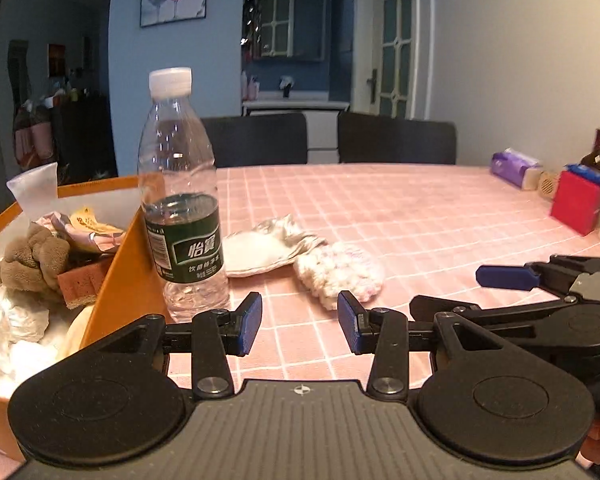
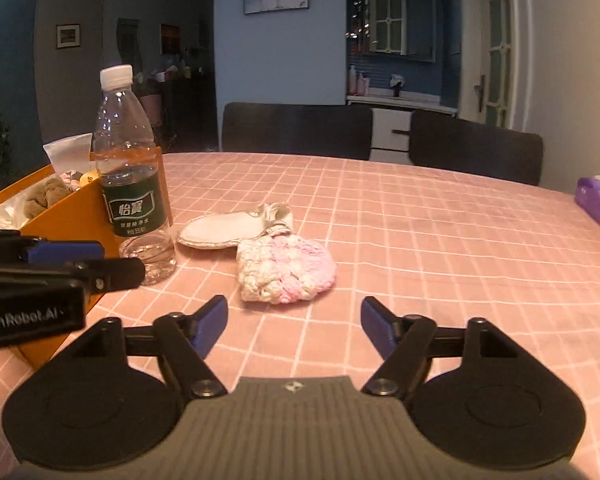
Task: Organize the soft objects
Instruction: 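Move both grippers back toward the crocheted item and white pad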
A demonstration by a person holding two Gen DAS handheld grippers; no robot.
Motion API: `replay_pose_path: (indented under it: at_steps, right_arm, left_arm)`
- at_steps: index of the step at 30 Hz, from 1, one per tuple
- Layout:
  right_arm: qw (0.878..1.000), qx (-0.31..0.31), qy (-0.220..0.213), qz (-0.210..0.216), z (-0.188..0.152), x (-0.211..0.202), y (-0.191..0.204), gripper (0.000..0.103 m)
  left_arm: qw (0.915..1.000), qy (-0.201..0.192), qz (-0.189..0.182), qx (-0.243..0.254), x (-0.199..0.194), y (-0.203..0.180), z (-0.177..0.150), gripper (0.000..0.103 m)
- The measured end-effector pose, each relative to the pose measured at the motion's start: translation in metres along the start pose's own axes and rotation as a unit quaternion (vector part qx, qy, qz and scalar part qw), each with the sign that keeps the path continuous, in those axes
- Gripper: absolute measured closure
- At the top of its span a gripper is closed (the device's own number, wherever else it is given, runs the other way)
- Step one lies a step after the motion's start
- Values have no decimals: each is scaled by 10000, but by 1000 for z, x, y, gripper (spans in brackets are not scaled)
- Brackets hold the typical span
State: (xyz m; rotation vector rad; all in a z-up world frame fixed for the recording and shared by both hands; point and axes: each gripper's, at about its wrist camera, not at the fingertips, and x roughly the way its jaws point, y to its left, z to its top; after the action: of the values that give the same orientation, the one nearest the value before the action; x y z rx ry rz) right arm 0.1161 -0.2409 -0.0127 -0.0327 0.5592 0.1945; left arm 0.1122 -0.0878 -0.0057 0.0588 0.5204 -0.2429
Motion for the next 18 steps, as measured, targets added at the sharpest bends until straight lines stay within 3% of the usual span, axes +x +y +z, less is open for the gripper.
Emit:
replay_pose_path:
  at_steps: [6, 18]
  right_arm:
    - [9993, -198, 302, 13, 8, 47, -2, 28]
    - [9958, -511, 665, 371, 26, 110, 9, 23]
  left_arm:
    - [9975, 467, 402, 347, 40, -5, 1, 54]
    - [9934, 966, 484, 374, 68, 3, -4, 56]
